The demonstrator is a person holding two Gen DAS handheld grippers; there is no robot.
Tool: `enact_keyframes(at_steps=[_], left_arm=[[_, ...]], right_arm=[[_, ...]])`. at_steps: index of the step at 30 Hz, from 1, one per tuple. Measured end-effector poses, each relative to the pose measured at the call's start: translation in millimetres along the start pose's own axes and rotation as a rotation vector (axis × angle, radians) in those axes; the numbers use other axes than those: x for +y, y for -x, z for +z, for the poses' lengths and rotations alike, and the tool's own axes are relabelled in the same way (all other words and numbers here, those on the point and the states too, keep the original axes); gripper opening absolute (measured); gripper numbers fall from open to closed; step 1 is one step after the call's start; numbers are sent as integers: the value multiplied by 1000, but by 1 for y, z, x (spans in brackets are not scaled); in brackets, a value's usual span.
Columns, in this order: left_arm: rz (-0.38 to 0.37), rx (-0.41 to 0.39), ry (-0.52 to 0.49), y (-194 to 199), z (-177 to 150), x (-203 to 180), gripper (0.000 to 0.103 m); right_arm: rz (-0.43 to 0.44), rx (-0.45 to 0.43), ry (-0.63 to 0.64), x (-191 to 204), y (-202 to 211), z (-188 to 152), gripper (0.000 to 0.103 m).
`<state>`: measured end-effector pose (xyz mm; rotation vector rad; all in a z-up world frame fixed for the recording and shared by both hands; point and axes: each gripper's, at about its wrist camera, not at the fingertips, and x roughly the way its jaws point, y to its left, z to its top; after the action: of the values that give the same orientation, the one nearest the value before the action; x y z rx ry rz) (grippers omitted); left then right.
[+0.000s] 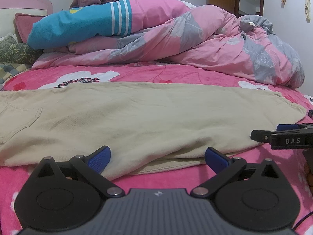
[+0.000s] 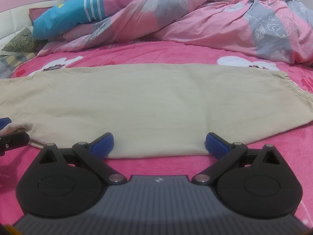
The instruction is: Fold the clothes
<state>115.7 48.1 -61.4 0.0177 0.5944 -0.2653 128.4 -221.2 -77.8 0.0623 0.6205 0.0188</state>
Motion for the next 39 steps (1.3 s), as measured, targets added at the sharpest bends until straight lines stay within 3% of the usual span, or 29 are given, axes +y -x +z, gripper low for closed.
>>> enact_keyframes(at_steps=[8, 16, 22, 39], left_arm=[[6, -5, 4, 2, 4, 0, 103], [35, -74, 24, 9, 19, 0, 103], [23, 12, 106, -15, 19, 12, 103], [36, 14, 86, -18, 15, 10, 103]], right_arm=[[1, -1, 0, -1, 1, 0, 102], [3, -2, -3, -1, 1, -1, 102], [4, -5, -5, 0, 2, -1, 102], [12, -5, -10, -2, 2, -1, 102]])
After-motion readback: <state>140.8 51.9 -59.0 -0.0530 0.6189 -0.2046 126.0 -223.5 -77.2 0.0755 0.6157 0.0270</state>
